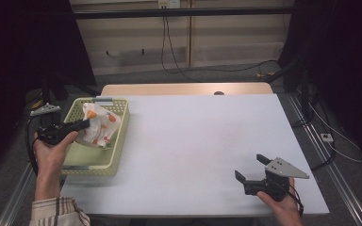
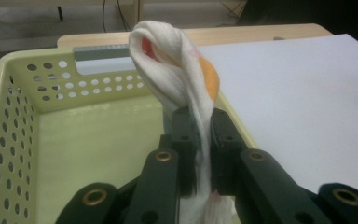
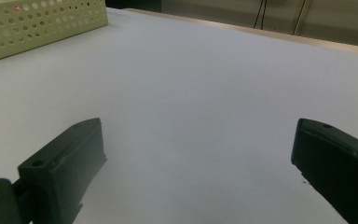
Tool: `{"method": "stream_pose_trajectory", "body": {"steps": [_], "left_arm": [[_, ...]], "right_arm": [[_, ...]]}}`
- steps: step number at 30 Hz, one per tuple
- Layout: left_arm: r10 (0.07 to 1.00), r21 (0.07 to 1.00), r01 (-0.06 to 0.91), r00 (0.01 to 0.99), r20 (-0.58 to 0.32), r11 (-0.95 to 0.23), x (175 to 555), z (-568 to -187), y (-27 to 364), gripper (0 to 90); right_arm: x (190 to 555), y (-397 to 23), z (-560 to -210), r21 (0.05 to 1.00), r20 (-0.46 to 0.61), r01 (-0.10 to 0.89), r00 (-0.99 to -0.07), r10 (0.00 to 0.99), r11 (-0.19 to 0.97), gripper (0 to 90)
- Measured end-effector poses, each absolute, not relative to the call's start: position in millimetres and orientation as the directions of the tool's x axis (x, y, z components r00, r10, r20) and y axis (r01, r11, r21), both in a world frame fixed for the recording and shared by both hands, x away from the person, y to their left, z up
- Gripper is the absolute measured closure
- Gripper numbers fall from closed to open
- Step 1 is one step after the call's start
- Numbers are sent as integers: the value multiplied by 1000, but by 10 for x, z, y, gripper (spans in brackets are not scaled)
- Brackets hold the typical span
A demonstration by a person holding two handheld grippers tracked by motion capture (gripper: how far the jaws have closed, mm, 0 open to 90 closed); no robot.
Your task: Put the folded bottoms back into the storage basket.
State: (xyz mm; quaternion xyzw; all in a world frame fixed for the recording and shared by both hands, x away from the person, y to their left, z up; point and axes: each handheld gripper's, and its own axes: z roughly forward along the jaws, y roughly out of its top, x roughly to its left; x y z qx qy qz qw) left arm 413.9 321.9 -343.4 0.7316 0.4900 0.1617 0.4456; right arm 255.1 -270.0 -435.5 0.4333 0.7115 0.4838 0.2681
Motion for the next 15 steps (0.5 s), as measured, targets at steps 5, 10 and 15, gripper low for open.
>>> {"method": "stream_pose_trajectory", "body": {"steps": [5,10,15], "left_arm": [[857,799,585,474,-202,-135,4186,-3483,3187,826],[855,795,591,476,-205,-139,4222,-3515,3176,825],[853,787,601,476,-214,-138,4282,-3559,3152,825]], "right_arm": [[2551,-2700,-4356,921,38,358,-481,876,156,24],[2552,-2699,-4357,920,35,358,-482,875,160,24],[2549,-2697,-4356,920,35,358,-483,875,161,25]]}}
